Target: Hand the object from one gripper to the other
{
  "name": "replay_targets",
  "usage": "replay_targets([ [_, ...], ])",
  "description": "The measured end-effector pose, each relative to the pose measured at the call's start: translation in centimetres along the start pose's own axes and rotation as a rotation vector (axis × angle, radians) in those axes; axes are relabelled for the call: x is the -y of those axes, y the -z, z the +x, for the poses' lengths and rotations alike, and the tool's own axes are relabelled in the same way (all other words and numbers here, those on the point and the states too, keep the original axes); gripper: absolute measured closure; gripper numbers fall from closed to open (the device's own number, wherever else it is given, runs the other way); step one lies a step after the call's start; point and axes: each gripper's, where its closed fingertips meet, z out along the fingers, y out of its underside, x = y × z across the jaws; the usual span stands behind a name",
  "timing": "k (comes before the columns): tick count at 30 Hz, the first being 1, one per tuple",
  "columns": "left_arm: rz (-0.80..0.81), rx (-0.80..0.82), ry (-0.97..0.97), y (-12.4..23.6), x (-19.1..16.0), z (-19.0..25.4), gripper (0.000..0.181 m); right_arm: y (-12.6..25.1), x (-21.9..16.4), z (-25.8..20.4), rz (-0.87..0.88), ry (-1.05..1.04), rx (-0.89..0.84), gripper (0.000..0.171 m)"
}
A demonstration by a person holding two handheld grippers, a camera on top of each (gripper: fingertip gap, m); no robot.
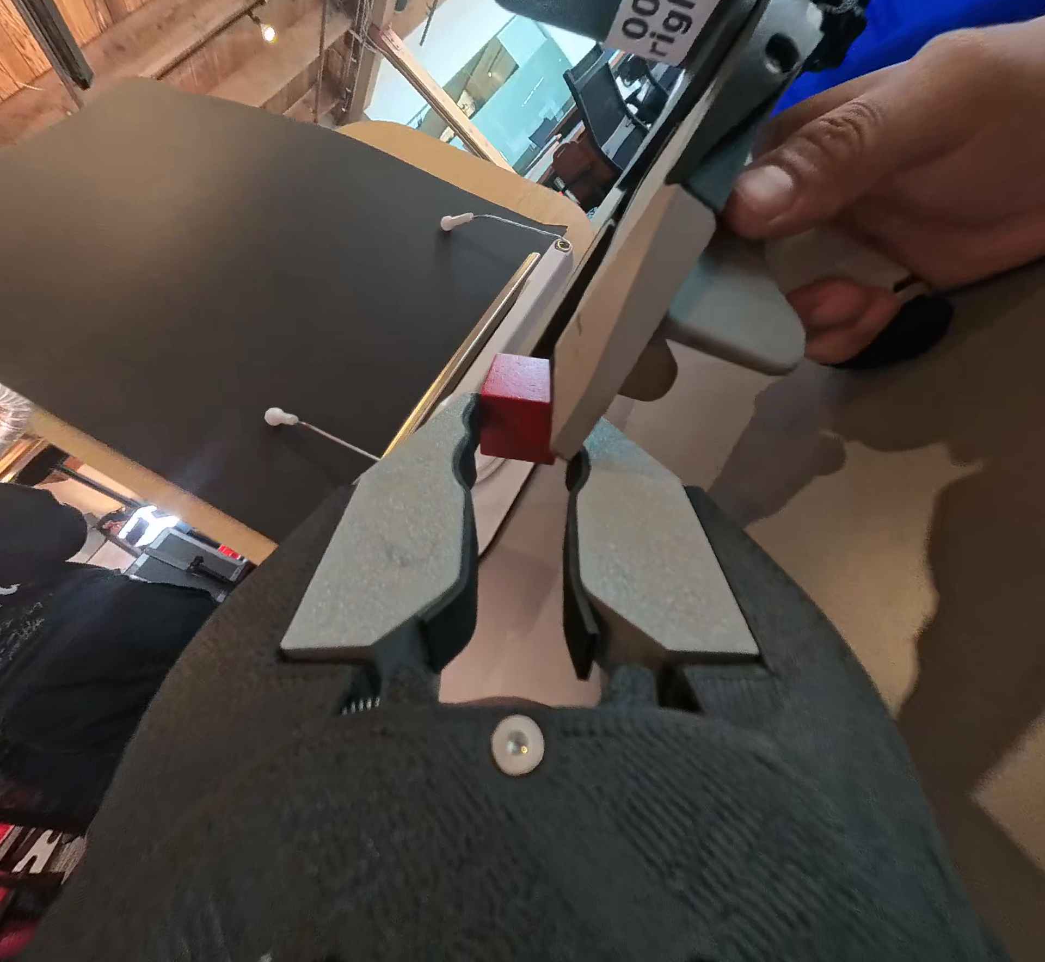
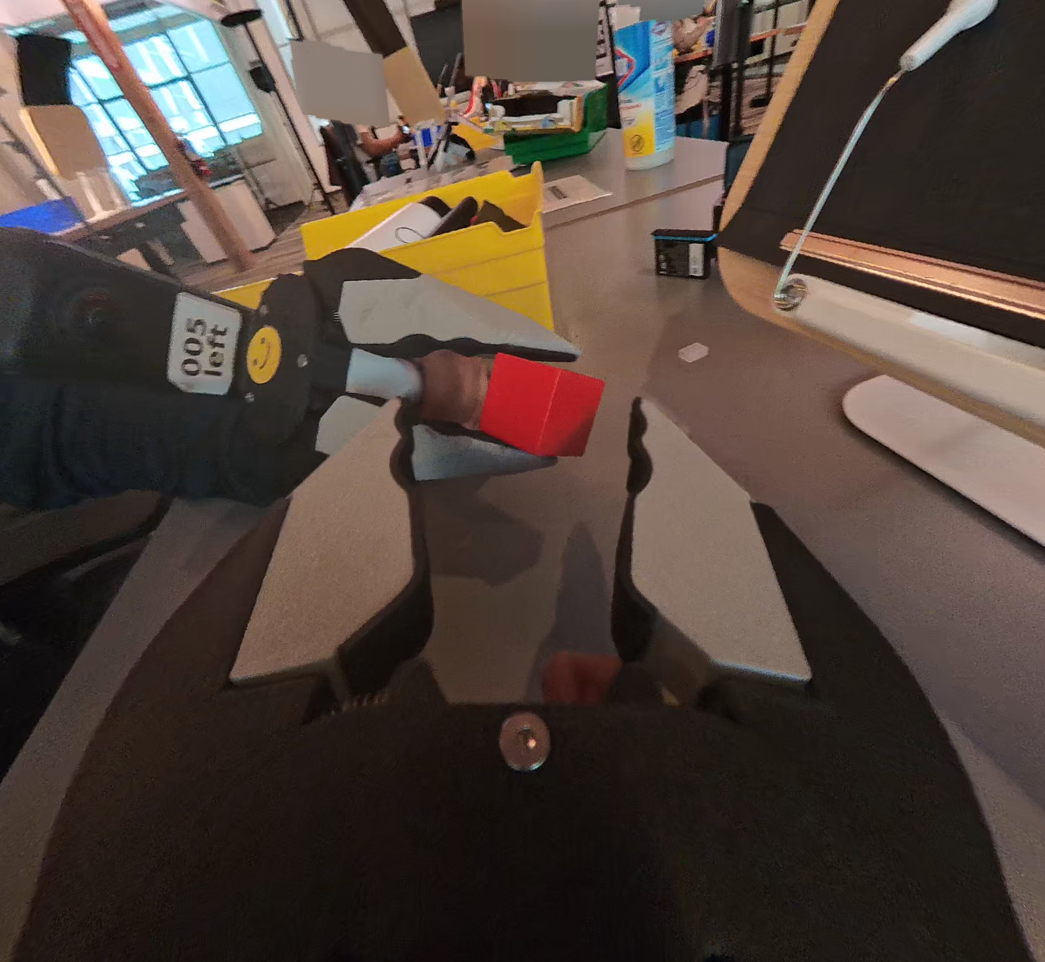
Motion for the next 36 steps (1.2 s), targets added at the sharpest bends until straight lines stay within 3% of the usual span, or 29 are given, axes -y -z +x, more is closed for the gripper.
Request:
replay_targets([
  [11, 0.079, -0.070, -0.095, 0.2, 2.2, 2.4, 0.155, 1.3, -0.1, -1.2, 0.001, -0.047, 0.036, 0.131],
  [20, 0.065, -0.074, -0.120, 0.4, 1.9, 2.7, 0.155, 1.2, -0.6, -1.2, -0.059, -0.033, 0.014, 0.132],
  [36, -0.089, -0.114, 0.076, -0.2, -1.1, 2.6, 0.159, 3.4, 0.4, 3.2, -0.094, 0.155, -0.356, 0.133],
])
